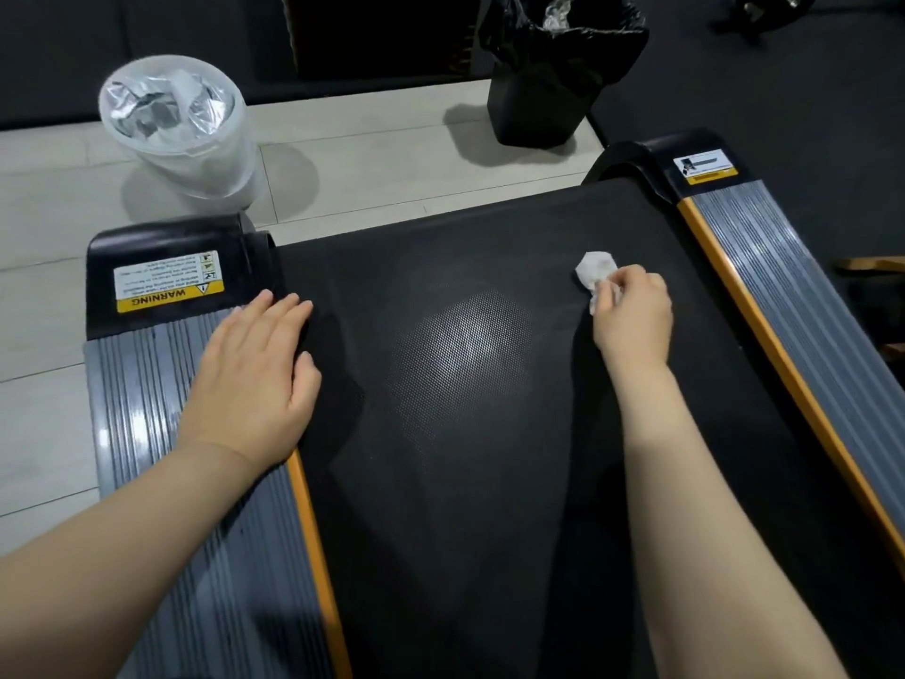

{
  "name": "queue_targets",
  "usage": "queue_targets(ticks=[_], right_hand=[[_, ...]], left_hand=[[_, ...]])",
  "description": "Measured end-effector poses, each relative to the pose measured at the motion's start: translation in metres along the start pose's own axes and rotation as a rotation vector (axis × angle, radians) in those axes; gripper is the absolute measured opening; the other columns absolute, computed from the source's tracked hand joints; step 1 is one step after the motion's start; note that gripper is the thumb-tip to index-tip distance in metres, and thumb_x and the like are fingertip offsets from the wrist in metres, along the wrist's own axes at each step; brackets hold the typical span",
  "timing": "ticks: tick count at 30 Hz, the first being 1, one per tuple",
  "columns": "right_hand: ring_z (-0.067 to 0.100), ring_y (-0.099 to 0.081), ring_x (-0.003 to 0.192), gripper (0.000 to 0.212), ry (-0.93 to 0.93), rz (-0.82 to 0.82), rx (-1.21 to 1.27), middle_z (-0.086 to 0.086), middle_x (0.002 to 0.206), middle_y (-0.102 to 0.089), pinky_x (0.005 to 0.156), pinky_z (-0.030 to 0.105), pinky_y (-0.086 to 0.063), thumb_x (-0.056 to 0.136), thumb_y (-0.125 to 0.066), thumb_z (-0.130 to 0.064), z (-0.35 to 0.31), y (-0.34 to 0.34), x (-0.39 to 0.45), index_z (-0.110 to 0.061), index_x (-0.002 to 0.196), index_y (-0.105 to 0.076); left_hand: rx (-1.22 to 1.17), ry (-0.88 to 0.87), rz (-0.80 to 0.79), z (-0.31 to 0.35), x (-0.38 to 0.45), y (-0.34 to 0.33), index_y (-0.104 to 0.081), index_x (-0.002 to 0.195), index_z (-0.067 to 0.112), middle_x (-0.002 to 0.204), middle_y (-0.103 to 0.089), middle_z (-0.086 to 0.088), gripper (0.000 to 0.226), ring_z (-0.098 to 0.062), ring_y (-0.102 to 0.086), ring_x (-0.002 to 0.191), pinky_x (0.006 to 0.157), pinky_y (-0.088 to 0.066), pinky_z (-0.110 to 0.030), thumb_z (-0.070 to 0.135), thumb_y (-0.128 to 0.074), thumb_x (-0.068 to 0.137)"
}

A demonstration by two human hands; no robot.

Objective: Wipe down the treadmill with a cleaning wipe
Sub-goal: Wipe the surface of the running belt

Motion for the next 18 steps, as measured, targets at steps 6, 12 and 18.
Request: queue_targets(ticks=[6,12,18], right_hand=[[0.04,-0.055,0.103,0.033,-0.021,-0.11,-0.068,0.022,0.122,-0.049,0.087,0.042,-0.043,0.097,-0.055,-0.024,-0.005,0.001,-0.011,-0.004,0.124,-0.054],[0.04,-0.057,0.088,0.016,0.423,-0.297,0.248,0.019,0.108,-0.05,0.081,0.045,-0.051,0.087,-0.059,-0.013,-0.152,-0.049,-0.157,-0.003,0.099,-0.064],[0.033,-0.049,0.087,0.024,0.814,-0.401,0.328,0.015,0.097,-0.052,0.074,0.043,-0.05,0.08,-0.046,-0.004,-0.206,-0.054,-0.255,-0.002,0.095,-0.064]], left_hand=[[-0.015,0.004,0.01,0.0,0.0,0.001,-0.042,0.146,0.01,0.151,-0.042,-0.008,0.059,-0.023,-0.025,0.147,0.123,-0.014,-0.041,0.032,-0.027,0.094],[-0.137,0.052,0.036,-0.003,-0.006,0.006,-0.041,0.146,0.008,0.151,-0.042,-0.009,0.056,-0.023,-0.028,0.146,0.122,-0.019,-0.041,0.026,-0.029,0.094],[-0.198,0.141,0.02,0.004,-0.031,0.01,-0.04,0.146,0.009,0.154,-0.037,-0.009,0.049,-0.022,-0.025,0.147,0.122,-0.02,-0.044,0.017,-0.04,0.098]])
Point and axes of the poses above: each hand's wrist, its own x-axis towards the middle knuckle, its own y-axis out of the back of the hand, z = x × y, the point moved 9 cm from there along x, towards the middle knuckle
